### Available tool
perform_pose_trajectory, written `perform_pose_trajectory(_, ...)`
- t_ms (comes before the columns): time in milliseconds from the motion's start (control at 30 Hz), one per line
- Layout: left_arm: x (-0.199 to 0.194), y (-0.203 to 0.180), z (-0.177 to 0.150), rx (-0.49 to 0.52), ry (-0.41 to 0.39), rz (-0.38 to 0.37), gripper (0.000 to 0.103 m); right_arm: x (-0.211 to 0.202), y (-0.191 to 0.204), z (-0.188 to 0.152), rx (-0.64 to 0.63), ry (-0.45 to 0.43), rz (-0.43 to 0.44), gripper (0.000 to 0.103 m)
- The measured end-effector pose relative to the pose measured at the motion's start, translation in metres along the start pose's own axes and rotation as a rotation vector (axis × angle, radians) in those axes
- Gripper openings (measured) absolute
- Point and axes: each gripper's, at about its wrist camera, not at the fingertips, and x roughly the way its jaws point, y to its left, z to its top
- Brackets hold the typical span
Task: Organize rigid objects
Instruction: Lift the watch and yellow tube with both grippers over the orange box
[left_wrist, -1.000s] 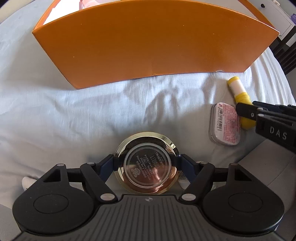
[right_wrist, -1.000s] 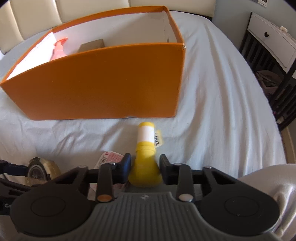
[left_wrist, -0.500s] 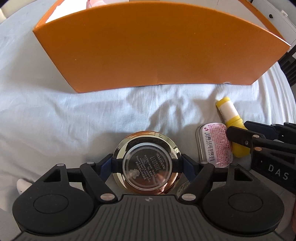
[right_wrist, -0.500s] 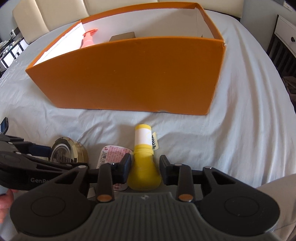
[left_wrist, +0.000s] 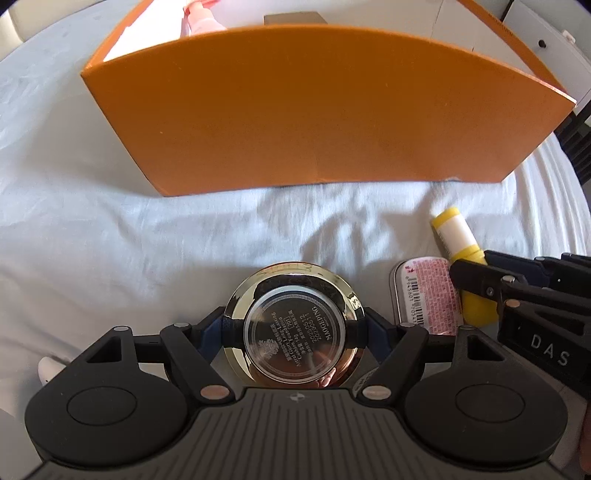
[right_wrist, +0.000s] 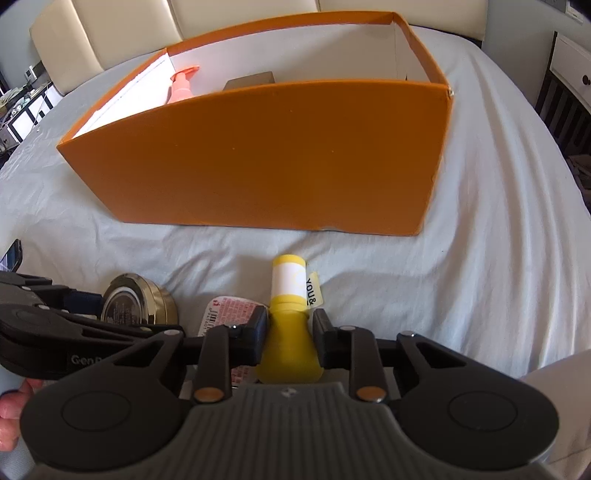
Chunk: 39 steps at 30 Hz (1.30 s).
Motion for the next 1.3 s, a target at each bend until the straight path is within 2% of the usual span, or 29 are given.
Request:
perform_pose_trajectory(267, -0.02, 0.011, -0.003, -0.038, -0.074, -0.051, 0.087, -0.013, 0.006, -0.003, -0.038, -0.07, -0.046, 0.023)
perform_pose_trajectory(433, -0.034, 0.012, 0.0, -0.036, -0.094, -0.083, 0.087, -0.02, 0.008, -0.001, -0.05, -0.086, -0.041, 0.023)
perform_pose_trajectory(733, -0.073, 0.014, -0.007, -0.045, -0.159, -0.125, 0.087, -0.053, 0.022, 0.006, -0.106, -0.171, -0.024, 0.023)
perform_pose_trajectory(1033, -0.106, 0.015, -0.001, -0.055, -0.256, -0.161, 0.087, -0.093, 0.03, 0.015, -0.135, -0.273, -0.022, 0.022)
perform_pose_trajectory(1300, -0.131, 0.016, 0.02, -0.06, -0.352, -0.169, 0.087, -0.12, 0.032, 0.04, -0.156, -0.384, -0.039, 0.023)
